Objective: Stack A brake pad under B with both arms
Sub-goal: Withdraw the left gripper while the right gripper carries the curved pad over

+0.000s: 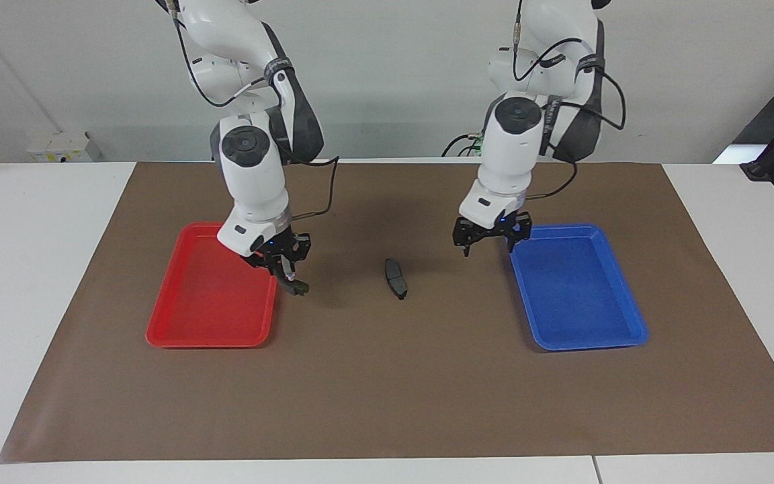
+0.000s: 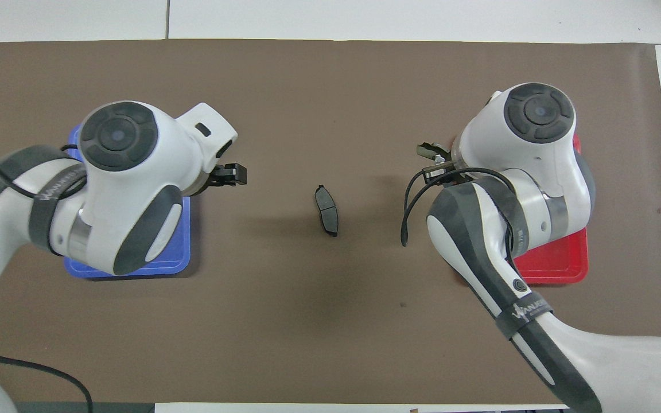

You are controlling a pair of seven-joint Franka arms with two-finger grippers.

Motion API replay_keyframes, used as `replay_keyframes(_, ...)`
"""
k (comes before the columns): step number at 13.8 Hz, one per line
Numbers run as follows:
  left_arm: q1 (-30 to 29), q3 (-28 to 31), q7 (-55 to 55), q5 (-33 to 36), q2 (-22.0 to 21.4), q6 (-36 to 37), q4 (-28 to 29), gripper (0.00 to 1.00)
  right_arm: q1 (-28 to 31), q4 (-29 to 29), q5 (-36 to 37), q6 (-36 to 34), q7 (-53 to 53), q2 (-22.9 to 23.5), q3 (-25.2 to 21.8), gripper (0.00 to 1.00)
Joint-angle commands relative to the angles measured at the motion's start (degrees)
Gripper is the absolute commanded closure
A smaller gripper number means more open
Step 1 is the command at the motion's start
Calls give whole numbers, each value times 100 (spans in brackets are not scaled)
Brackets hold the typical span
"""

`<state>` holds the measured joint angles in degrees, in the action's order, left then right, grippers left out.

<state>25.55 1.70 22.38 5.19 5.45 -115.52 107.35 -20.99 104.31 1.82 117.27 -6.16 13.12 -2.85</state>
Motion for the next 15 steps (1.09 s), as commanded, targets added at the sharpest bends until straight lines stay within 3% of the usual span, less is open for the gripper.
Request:
replay_keyframes(1,-646,-56,-960,8,-553,353,208,0,-342,-805,-180,-161,-130,532,-14,100)
replay_keyframes(5,-1429,23,-2517,-606,-853,1204,-248,0,-870,-1545,-366,-99,-491,1455,-5,100)
replay_keyframes(11,-2204,32,-3458,-677,-765,2832,-1698,0,-1134,-1537,-419,323,-500,1703,241,100)
replay_keyframes(13,-2230,32,-3495,-695,-686,2930,-1788,0,-1223,-1467,-419,384,-544,1720,241,100)
replay_keyframes(15,-2230,41,-3513,-686,-861,3035,-1456,0,-1319,-1405,-384,525,-763,1746,241,100)
